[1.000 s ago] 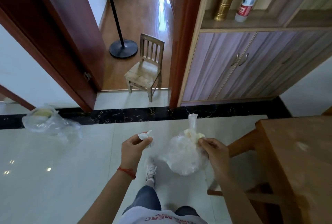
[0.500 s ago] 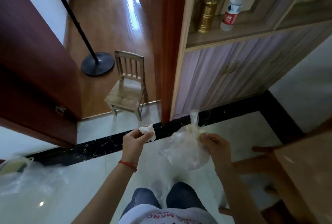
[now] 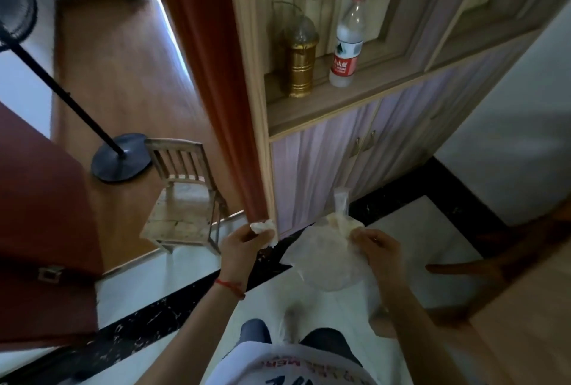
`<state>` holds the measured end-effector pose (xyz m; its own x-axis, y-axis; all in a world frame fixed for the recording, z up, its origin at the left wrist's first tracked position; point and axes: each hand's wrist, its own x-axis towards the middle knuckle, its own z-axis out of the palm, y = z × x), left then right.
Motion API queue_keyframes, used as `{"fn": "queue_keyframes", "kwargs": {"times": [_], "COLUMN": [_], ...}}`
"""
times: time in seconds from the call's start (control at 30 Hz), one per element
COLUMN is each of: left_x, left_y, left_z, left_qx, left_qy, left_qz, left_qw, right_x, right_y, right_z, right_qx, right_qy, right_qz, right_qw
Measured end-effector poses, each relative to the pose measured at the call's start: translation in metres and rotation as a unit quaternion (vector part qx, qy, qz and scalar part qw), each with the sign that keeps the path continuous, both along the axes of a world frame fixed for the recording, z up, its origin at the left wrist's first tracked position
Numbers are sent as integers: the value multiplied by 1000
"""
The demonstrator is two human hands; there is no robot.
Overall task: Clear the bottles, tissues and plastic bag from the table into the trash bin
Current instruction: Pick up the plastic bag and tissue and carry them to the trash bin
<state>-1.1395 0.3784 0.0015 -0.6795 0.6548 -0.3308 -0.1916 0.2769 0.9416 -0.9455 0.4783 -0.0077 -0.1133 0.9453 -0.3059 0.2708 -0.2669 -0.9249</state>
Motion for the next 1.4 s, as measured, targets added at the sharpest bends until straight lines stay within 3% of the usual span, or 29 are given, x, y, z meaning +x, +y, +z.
{"fn": "queue_keyframes", "kwargs": {"times": [0.17,0.4,0.67,0.87,1.1,1.4], "left_x": [2,22,59,78,106,152], "left_y": [54,135,224,283,336,409], "left_z": [0,-4,2,-8,1,-12], "left_qx": [1,-7,7,-2,35,43], "left_qy": [5,25,12,-7,-4,-36], "left_qz": [-68,-233,-374,-417,-508,-526], "left_qw": [998,972,927,909,860,849], "right_x": [15,48,70,76,83,127], "right_y": [27,47,65,84,112,175], "right_z": [0,-1,11,21,16,4], "right_qx": [-14,-20,-29,-20,-7,-8], "right_qy": [20,23,61,88,59,35], "right_qz": [-63,-190,-358,-451,-503,-520], "right_qw": [998,981,931,888,862,853]}}
